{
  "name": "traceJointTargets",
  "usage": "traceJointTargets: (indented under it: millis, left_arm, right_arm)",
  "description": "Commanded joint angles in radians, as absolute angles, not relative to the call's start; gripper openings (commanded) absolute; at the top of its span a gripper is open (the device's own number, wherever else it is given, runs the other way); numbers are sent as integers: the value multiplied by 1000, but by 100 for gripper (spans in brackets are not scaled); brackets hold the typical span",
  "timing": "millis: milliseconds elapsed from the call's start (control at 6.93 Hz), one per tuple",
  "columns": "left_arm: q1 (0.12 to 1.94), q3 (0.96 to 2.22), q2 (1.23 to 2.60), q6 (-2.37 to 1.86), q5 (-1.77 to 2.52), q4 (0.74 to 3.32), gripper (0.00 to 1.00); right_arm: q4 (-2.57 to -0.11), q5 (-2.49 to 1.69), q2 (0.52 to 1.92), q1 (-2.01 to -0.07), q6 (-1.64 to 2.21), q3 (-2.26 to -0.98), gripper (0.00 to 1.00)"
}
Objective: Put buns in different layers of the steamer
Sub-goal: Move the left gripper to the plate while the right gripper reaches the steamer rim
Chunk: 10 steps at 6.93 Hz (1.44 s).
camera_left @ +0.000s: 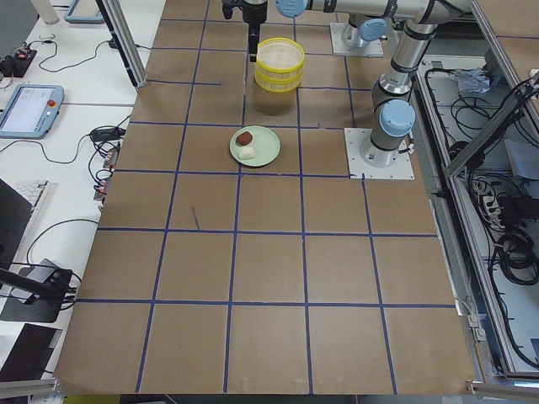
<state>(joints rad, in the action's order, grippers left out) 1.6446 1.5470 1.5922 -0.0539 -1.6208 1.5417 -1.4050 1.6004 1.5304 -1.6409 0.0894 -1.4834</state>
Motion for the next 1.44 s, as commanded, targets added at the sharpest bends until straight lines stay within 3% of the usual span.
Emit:
traceJointTargets:
  millis: [0,289,577,1010,1299]
  left_arm:
    - [1647,1552,1592,-52,-1620,1542,99]
    - [1643,1574,1588,-51,-1621,1542,100]
    - [1559,1641,1585,56,-1617,1545,99]
    - [1405,1861,1603,230,-1589,1320,98]
    - [1341,2030,1638,337,-1598,1115,95]
  right_arm:
    - [-1405,1600,1529,-1641,91,-1486,100]
    - [-1408,1592,1531,-1647,101,-1531,100]
    - [-1522,1600,1531,-1727,149,-1671,100]
    - [-1774,1589,1522,-1741,173,-1911,100]
    - [-1846,1589,1519,-1741,181,-1971,93]
